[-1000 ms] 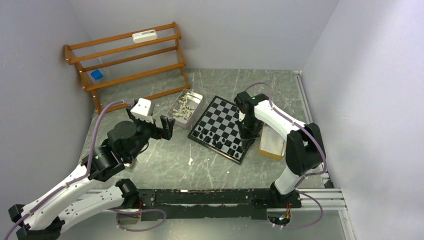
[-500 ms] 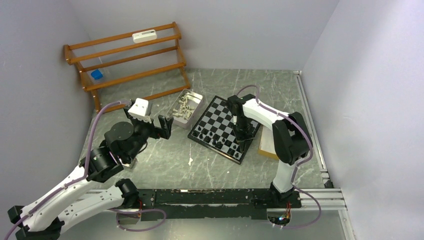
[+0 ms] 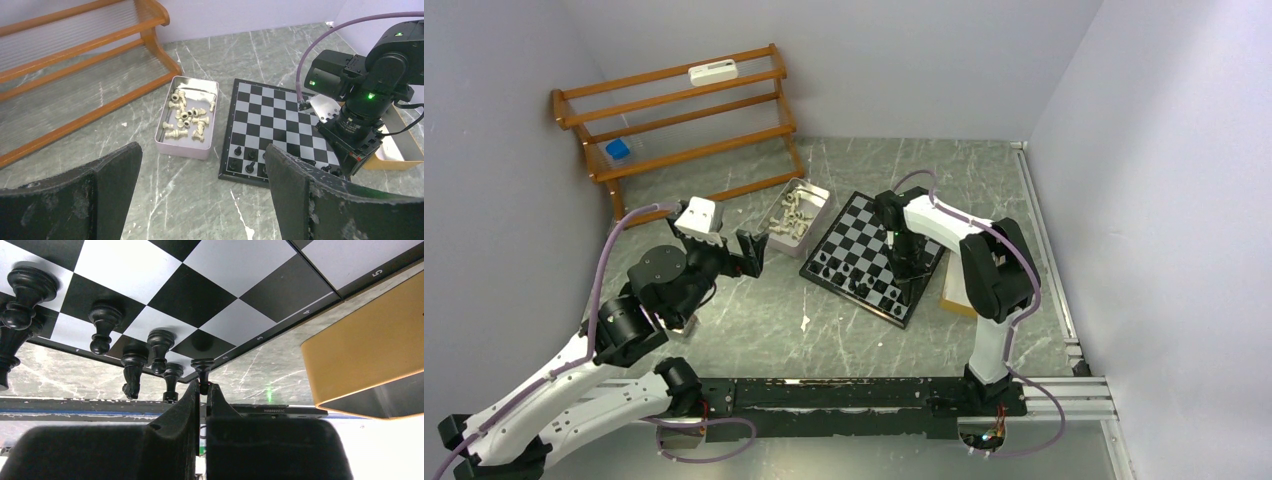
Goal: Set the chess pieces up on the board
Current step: Place the chess piece on the chessboard.
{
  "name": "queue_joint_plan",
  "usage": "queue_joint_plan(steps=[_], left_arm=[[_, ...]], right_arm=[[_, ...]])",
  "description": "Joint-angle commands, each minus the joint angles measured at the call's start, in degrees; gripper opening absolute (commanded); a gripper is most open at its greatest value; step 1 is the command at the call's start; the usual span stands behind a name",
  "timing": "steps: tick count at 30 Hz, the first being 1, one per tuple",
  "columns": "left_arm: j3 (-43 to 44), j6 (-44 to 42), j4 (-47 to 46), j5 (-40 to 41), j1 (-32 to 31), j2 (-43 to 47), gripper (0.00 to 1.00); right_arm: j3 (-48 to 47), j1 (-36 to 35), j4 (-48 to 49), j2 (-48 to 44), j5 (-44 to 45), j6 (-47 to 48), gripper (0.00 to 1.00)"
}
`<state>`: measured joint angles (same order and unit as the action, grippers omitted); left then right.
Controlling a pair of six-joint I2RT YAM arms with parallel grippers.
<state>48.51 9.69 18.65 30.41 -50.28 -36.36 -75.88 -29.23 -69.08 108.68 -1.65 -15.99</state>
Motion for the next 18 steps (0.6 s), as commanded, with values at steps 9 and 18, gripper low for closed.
queue_joint_plan(steps=[9,18], left_arm=[[-0.7,-1.1,-1.6,1.1,0.2,0.8,0.97],[-0.7,-1.0,-1.6,1.3,0.2,0.9,0.97]], right_arm=[[-1.9,-0.2,-1.1,1.6,1.4,0.8,0.08],[-2.2,-0.2,-1.2,2.2,1.5,1.0,0.11]])
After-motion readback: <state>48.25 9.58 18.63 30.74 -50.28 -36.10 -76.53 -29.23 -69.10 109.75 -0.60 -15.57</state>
